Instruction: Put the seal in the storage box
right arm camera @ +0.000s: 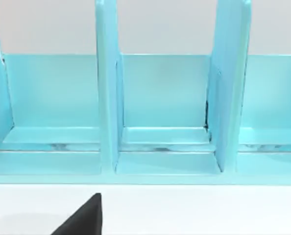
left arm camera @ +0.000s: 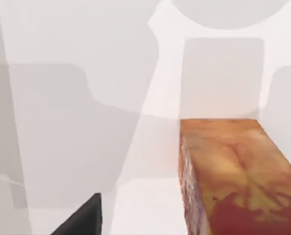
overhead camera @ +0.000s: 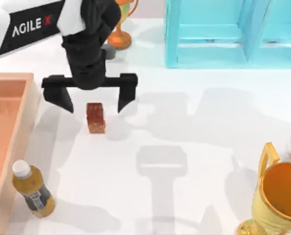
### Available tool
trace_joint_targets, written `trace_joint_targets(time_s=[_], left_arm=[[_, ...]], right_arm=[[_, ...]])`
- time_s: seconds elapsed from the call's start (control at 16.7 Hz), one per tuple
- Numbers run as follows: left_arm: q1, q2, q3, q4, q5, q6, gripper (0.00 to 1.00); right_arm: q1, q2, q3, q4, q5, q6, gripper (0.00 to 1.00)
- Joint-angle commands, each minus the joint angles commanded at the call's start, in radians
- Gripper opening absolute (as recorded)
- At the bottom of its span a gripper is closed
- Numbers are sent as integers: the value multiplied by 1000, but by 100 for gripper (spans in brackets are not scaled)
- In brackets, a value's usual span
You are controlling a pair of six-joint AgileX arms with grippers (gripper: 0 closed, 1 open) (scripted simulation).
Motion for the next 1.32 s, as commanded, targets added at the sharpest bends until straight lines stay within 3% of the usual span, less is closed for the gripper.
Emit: trace_joint_targets(time_s=[0.18,0.48,1.26,1.32], left_arm=[[-1,24,-93,113,0,0,100],[-1,29,-114,135,0,0,100],[-1,29,-114,135,0,0,2],[-1,29,-114,135,0,0,0]], right_arm=[[0,0,0,0,0,0,100],[0,0,0,0,0,0,100],[0,0,0,0,0,0,100],[0,0,0,0,0,0,100]])
